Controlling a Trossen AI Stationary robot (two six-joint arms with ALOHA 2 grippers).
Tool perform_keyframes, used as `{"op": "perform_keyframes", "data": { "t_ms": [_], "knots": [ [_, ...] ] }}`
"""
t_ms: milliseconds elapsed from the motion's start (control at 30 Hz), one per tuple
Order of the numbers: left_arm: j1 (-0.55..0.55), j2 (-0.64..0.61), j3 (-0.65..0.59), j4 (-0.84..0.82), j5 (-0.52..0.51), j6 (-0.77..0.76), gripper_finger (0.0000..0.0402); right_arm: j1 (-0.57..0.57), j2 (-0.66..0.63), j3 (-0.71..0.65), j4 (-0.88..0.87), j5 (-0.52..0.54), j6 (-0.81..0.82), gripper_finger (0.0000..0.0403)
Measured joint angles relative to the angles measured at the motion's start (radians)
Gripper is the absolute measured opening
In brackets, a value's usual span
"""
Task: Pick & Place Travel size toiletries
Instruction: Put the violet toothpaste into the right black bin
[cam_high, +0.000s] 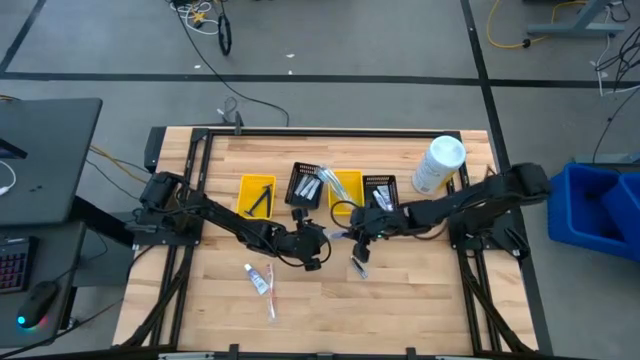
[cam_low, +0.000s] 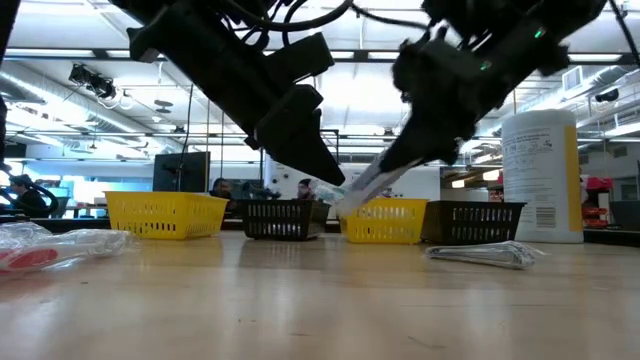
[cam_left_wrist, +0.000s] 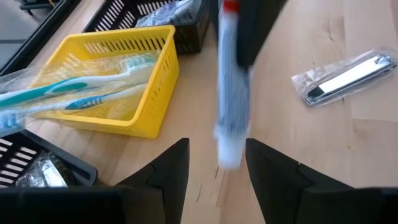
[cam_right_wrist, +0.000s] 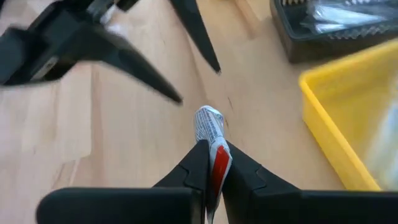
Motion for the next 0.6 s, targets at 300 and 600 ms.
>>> {"op": "perform_keyframes", "data": {
  "t_ms": [300,600],
  "knots": [
    [0.002,0.000,0.000,-0.013,0.003,-0.024,0.0167,0.036,-0.310,0.000,-0.455,0.163,0.003,0.0034],
    [0.002,0.000,0.000,-0.012,0.003,-0.024,0.0167,0.025,-0.470,0.000,-0.700,0.678,0.216,0.0034]
  ]
}}
